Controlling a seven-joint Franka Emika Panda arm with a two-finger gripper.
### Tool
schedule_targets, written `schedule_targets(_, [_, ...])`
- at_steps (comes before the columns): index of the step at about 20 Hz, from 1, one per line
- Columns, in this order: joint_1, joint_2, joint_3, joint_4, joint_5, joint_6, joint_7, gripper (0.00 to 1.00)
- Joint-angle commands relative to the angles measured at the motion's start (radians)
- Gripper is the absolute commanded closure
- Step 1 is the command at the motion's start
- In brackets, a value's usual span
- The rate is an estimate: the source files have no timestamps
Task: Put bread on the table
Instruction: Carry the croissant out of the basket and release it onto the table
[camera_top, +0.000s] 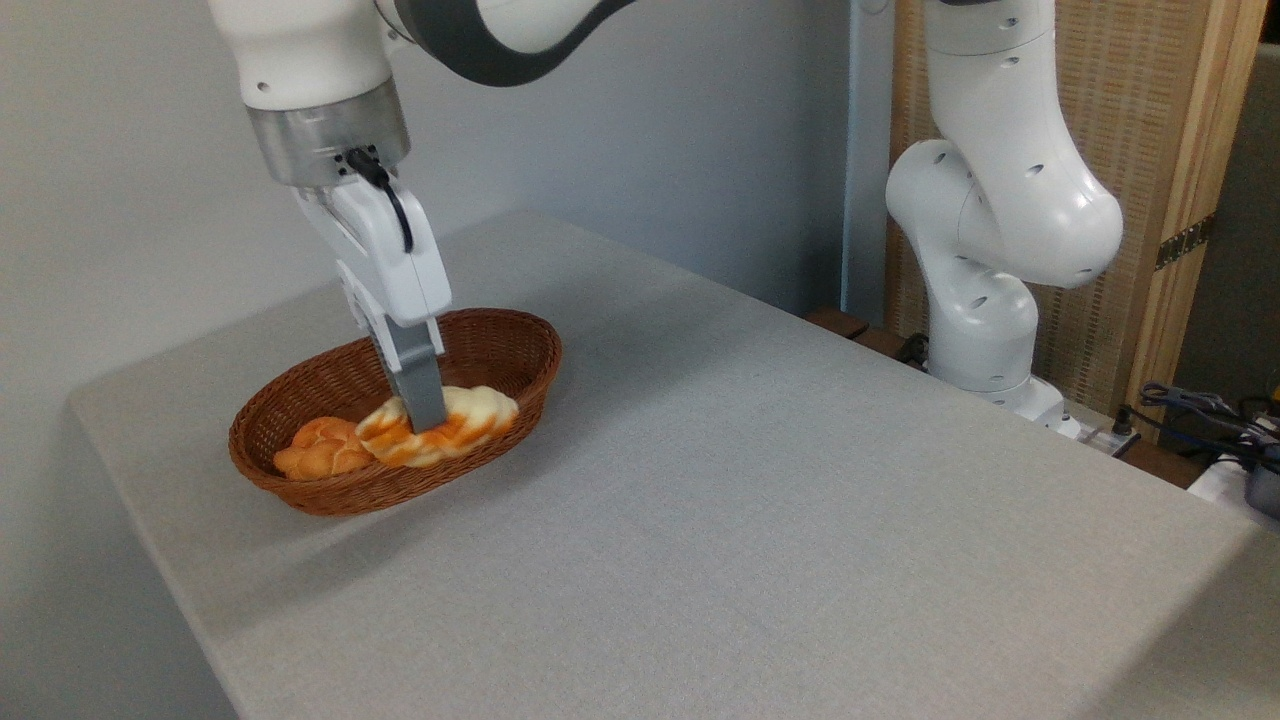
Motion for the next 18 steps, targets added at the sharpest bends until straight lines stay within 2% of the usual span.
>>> schedule_targets(1, [-0.007,-0.011,0.047,-0.04,-0.017,-0.015,0.127,0.85])
schedule_targets(2, [-0.007,-0.008,0.047,-0.052,-0.015,-0.017,0.158,0.76])
schedule_targets(3, [-0.007,-0.008,0.047,-0.069,-0.011,-0.017,0.191,0.61])
schedule_targets(4, [-0.007,-0.008,0.047,-0.083,-0.009,-0.017,0.216,0.21])
schedule_targets(5, [-0.007,-0.008,0.047,-0.089,-0.006,-0.017,0.222,0.0])
schedule_targets(18, [-0.035,0.018,0.03,-0.086,-0.004,0.002,0.215,0.0])
